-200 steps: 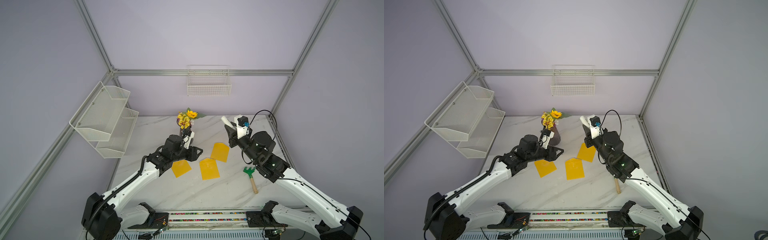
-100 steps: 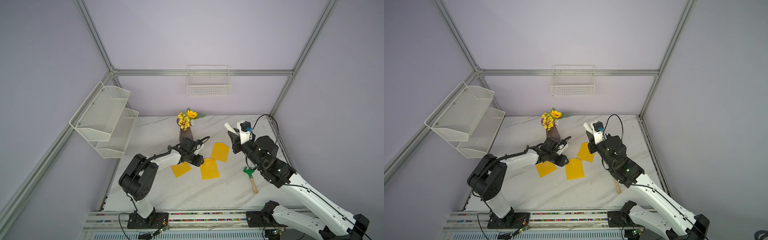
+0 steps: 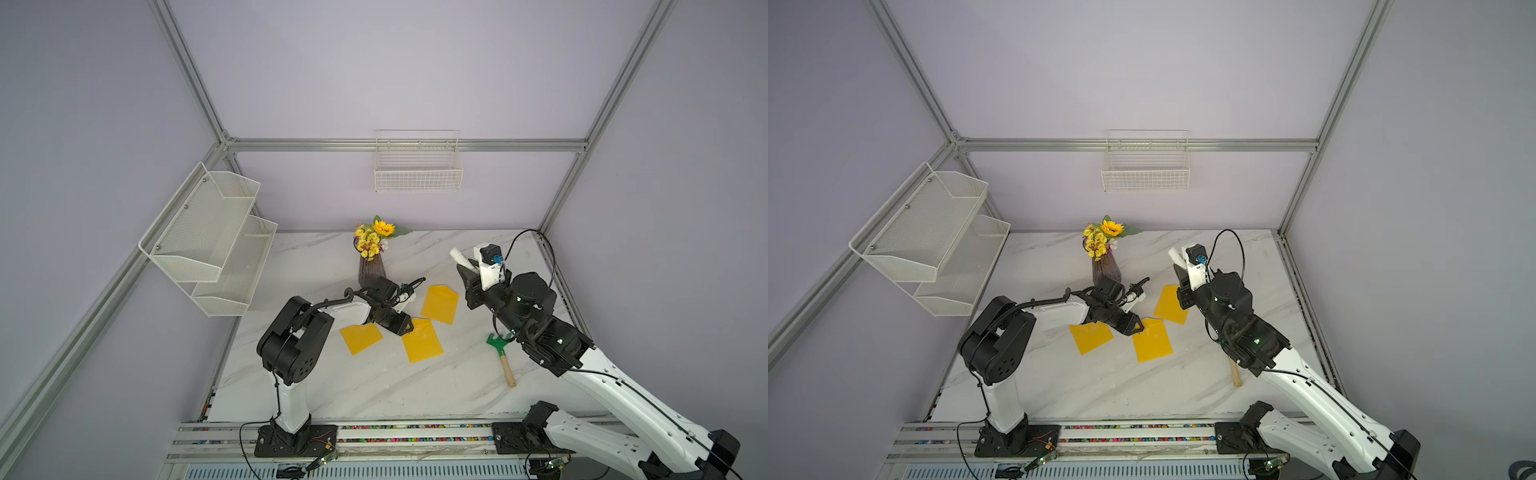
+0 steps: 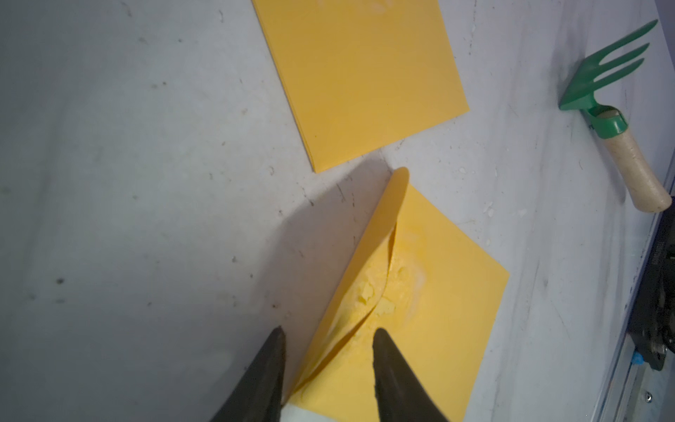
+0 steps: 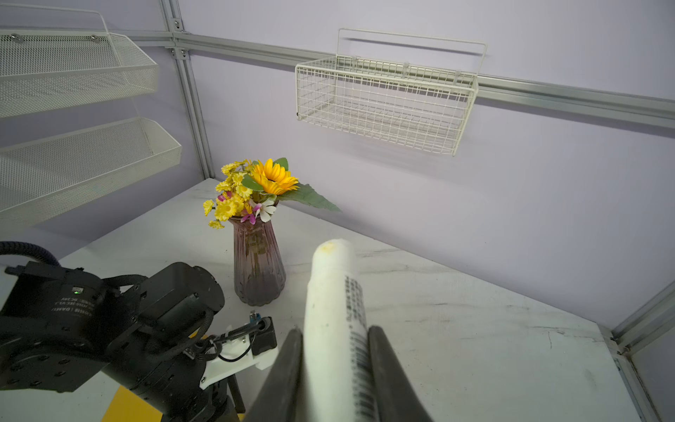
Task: Seal the envelope with a glue stick
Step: Apply the envelope at the center of the board.
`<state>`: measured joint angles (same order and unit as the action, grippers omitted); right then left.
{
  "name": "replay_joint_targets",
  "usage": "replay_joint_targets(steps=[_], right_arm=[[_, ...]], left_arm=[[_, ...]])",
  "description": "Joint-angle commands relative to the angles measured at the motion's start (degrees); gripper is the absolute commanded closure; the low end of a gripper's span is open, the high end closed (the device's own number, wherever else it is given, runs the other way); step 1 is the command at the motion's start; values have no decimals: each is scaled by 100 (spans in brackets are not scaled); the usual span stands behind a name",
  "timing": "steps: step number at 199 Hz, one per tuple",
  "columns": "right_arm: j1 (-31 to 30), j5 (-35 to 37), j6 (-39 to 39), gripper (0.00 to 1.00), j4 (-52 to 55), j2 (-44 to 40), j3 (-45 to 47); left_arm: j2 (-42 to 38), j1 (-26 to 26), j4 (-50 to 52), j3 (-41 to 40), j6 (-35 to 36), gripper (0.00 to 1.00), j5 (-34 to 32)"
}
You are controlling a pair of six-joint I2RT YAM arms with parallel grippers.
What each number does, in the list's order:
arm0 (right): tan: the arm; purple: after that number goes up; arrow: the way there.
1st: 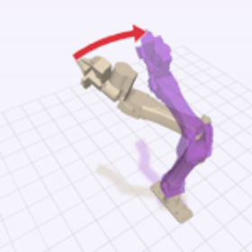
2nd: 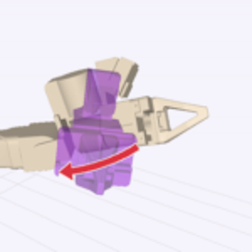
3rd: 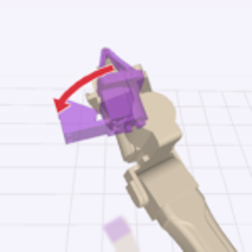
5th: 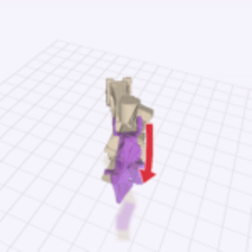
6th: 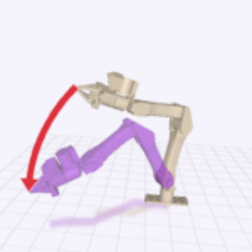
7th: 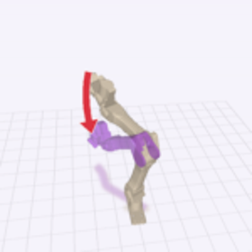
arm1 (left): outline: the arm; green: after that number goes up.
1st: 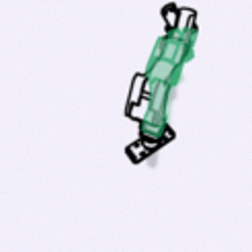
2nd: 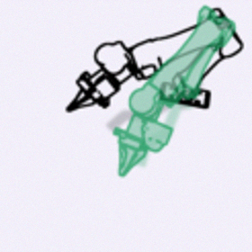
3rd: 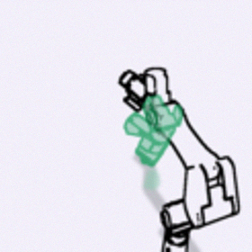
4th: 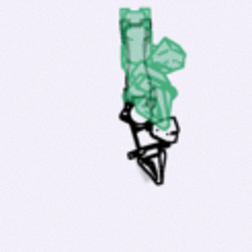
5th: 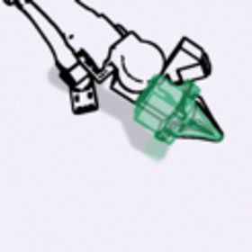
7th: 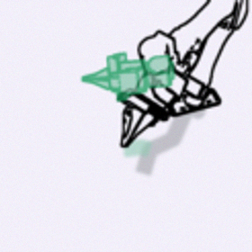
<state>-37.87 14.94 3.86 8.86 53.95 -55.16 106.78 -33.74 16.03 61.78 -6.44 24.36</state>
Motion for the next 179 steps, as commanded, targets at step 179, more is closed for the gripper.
replay_joint_targets(steps=[179], right_arm=[[34, -279, -689, 100, 810, -175, -153]], left_arm=[[-914, -1094, -314, -1314, -1135, 77, -1063]])
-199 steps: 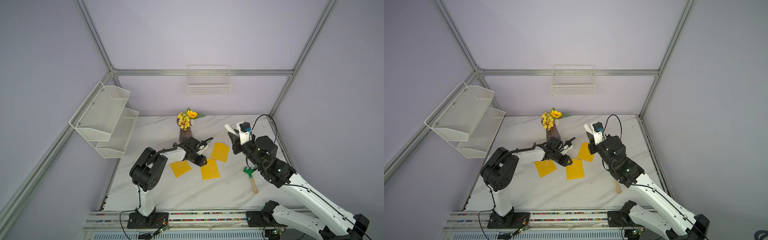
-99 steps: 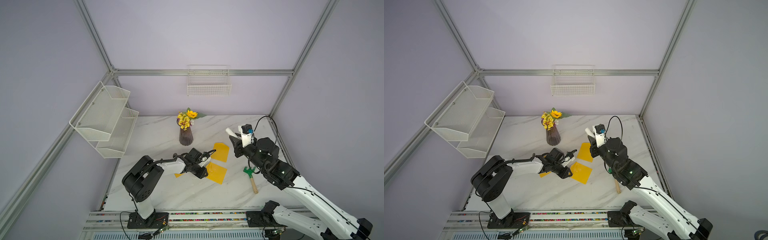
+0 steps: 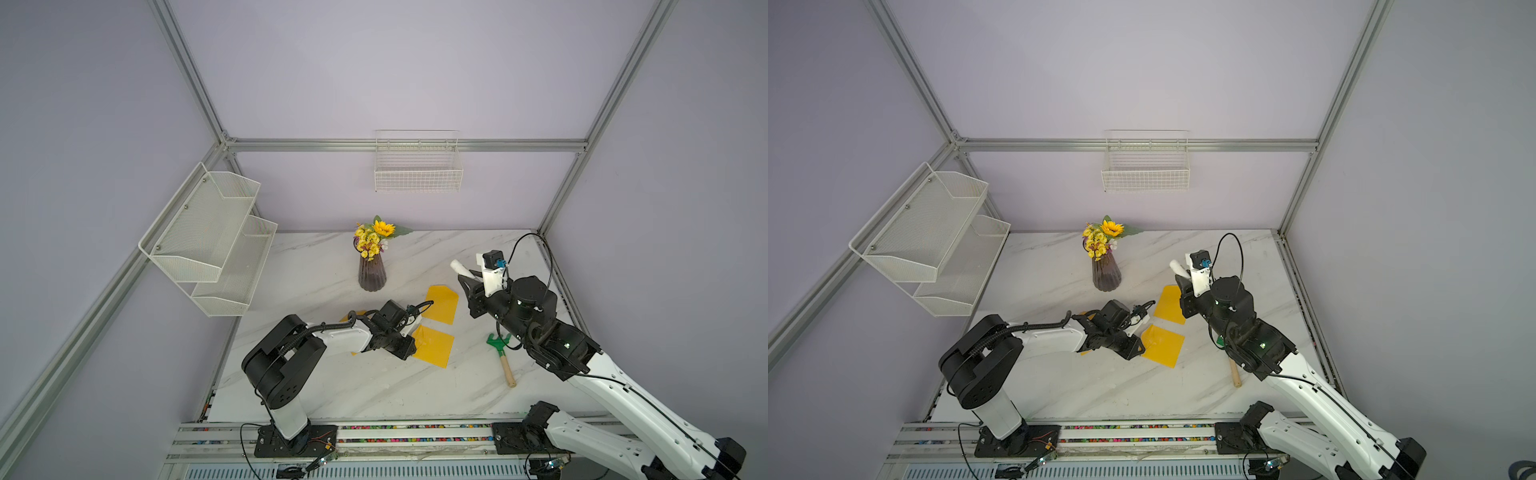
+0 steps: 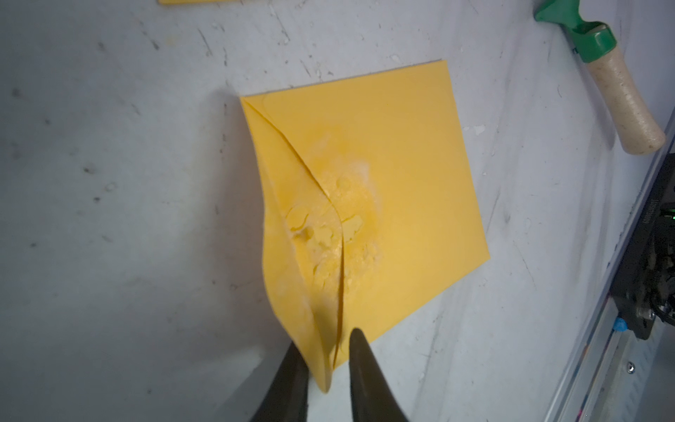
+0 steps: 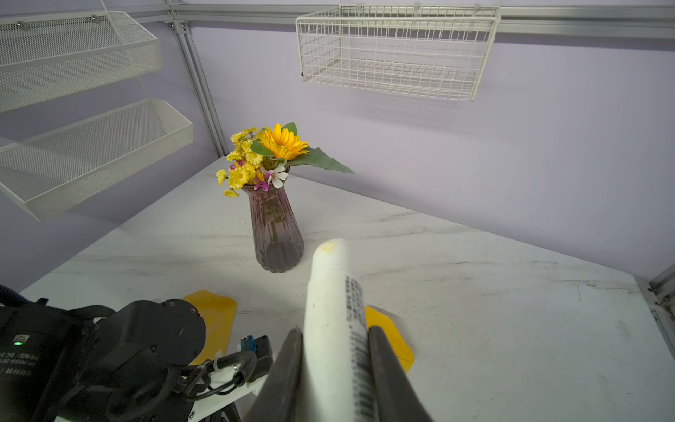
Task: Seal the envelope with a glue stick
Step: Apply the envelope at the center of the board.
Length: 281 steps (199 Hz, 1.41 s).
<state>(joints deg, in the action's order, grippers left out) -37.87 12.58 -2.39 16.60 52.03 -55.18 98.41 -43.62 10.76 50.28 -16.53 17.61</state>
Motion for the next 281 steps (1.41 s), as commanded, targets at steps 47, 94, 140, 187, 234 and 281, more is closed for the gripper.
replay_joint_targets(steps=[47, 94, 140, 187, 234, 281], right_arm=[[38, -27, -16, 100, 54, 8, -173], [34, 0, -157, 100, 218, 99, -270], [34, -250, -1102, 100, 1209, 265, -726], [34, -1109, -2526, 100, 2572, 353, -1084], [30, -2118, -3601, 100, 2983, 344, -739], [30, -1908, -3865, 100, 4538, 1261, -1147]], left_arm=[[-120, -209, 453, -254, -349, 84, -960], [-138, -287, 529, -147, -336, 93, -1023], [-585, -312, 357, -273, -472, 100, -722], [-1149, -321, 205, -562, -1075, 100, -25], [-1473, -507, -1507, -1452, -2676, 100, 515], [-759, -945, -2887, -1741, -3431, 100, 272]])
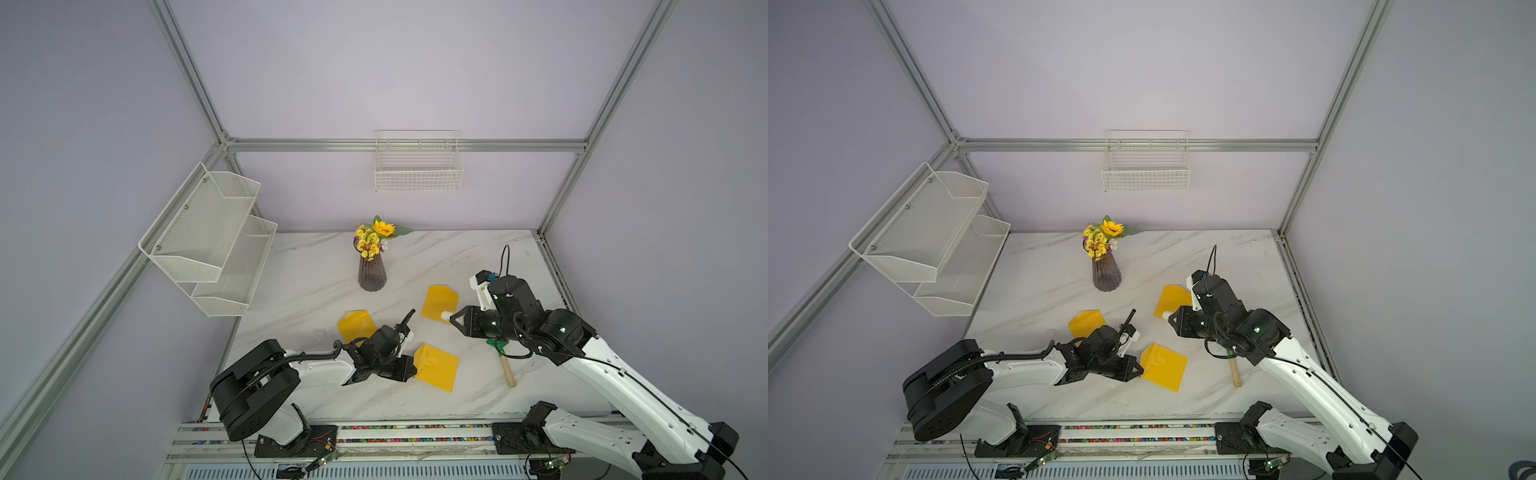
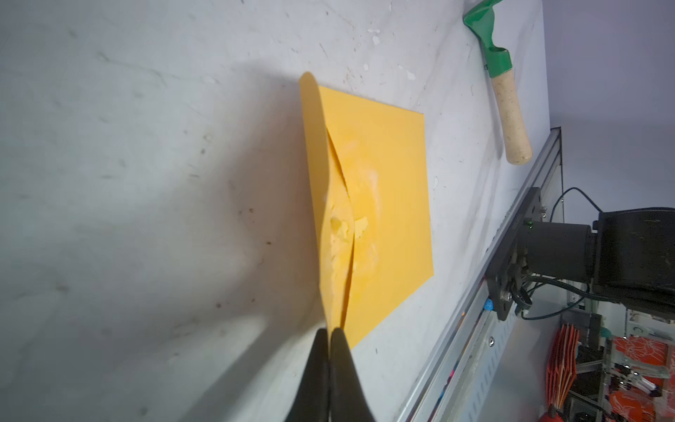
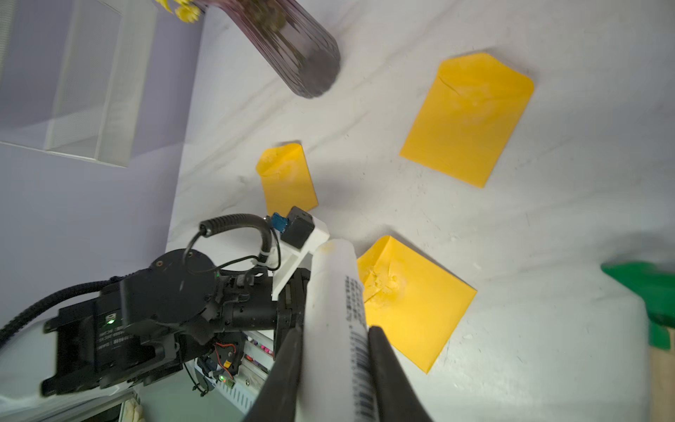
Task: Seal the envelope with a glue stick
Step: Apply the envelope at the center of the board.
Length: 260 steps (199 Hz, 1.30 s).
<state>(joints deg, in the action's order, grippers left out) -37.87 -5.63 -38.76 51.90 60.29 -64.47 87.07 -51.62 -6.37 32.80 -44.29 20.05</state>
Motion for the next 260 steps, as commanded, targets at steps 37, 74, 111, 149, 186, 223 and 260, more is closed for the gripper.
replay_joint_targets(steps=[37, 74, 111, 149, 186, 223, 260], right_arm=[[21, -324, 41, 100, 1419, 1098, -75], [-38, 67, -40, 100, 1329, 1274, 387], [-435, 493, -363, 100, 920, 1567, 726], [-889, 684, -635, 100, 449, 2099, 848], [-1029, 1057, -703, 100, 304, 2311, 911], [-1043, 875, -705, 100, -168, 2497, 1044], [-1056, 464, -694, 100, -712, 2596, 1353]], left_arm=[[1058, -529, -2001, -58, -996, 100, -63], [1163, -638, -2399, -239, -1208, 100, -94], [1124, -683, -2293, -232, -1200, 100, -83], [1128, -700, -2375, -311, -1262, 100, -92], [1199, -701, -2469, -319, -1300, 100, -26], [1281, -705, -2515, -294, -1312, 100, 14], [1299, -703, -2531, -310, -1321, 100, -6]])
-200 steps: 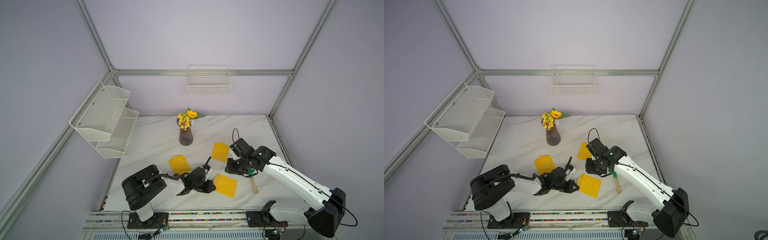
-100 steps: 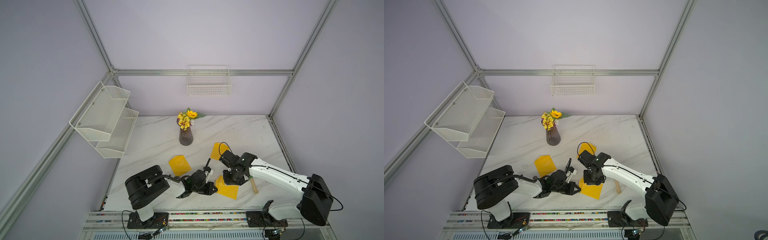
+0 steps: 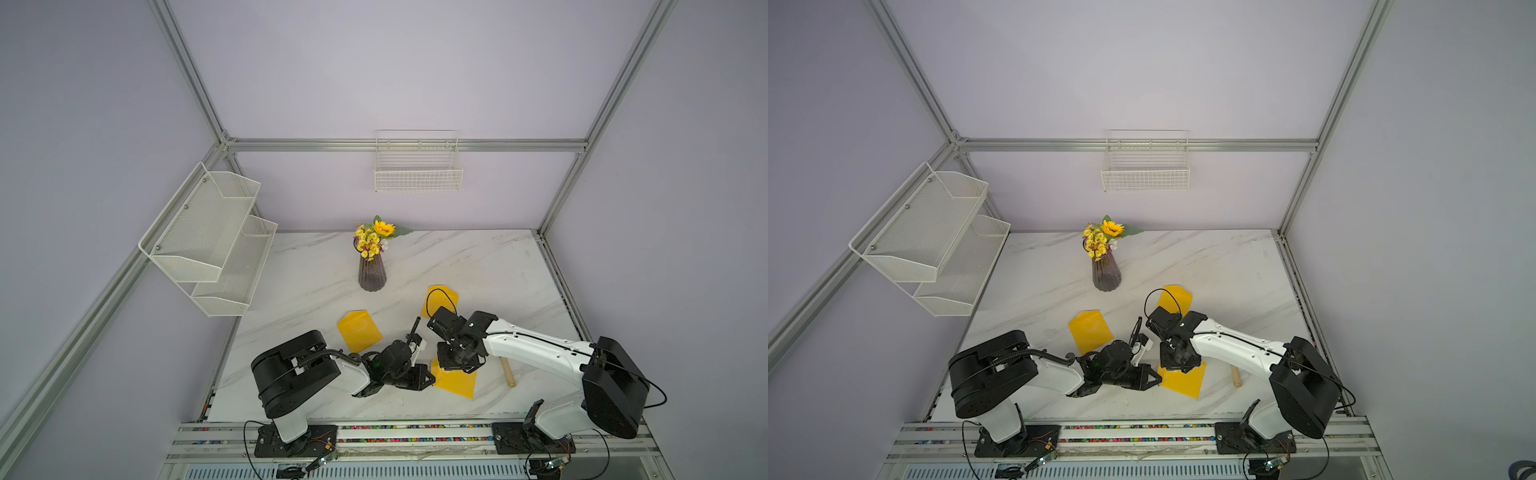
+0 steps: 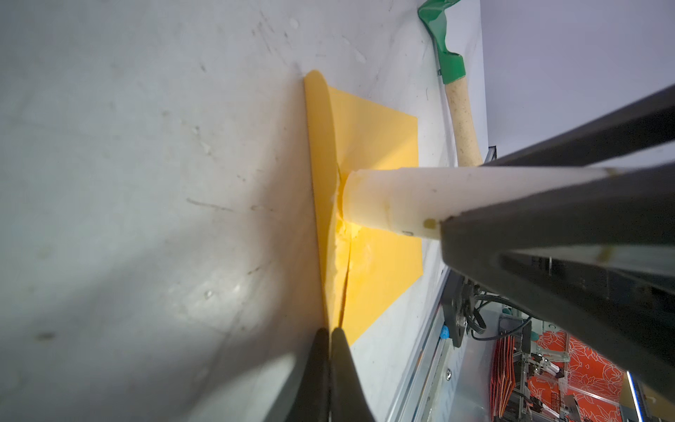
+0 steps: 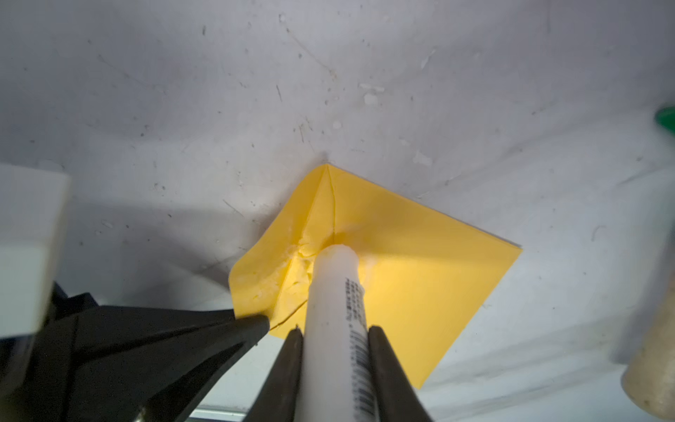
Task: Seal the envelope with a glue stick
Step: Apply the envelope at the center of the board.
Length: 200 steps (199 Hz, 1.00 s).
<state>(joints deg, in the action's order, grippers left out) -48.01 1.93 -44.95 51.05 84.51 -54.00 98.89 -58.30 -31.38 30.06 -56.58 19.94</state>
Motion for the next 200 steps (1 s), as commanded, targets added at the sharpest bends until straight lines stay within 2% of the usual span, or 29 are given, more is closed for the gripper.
replay_joint_targets(steps=[1, 32, 64, 81, 113, 153, 200], right_arm=[[-42, -295, -76, 100, -625, 173, 313], [-35, -48, -81, 100, -356, 172, 297], [-40, 744, -144, 100, 406, 193, 143], [-41, 905, -177, 100, 623, 199, 135], [-42, 438, -181, 100, 432, 164, 239], [-48, -818, -218, 100, -128, -12, 407], [-41, -364, -454, 100, 192, -248, 368]], left_arm=[[119, -33, -28, -32, -91, 100, 16], [97, -33, 4, -51, -92, 100, -19], [95, -32, 46, -30, -70, 100, -23], [92, -33, 15, -44, -91, 100, -17], [60, -36, 3, -97, -113, 100, -70], [31, -33, 9, -106, -124, 100, -105], [14, -36, 12, -129, -129, 100, -116]])
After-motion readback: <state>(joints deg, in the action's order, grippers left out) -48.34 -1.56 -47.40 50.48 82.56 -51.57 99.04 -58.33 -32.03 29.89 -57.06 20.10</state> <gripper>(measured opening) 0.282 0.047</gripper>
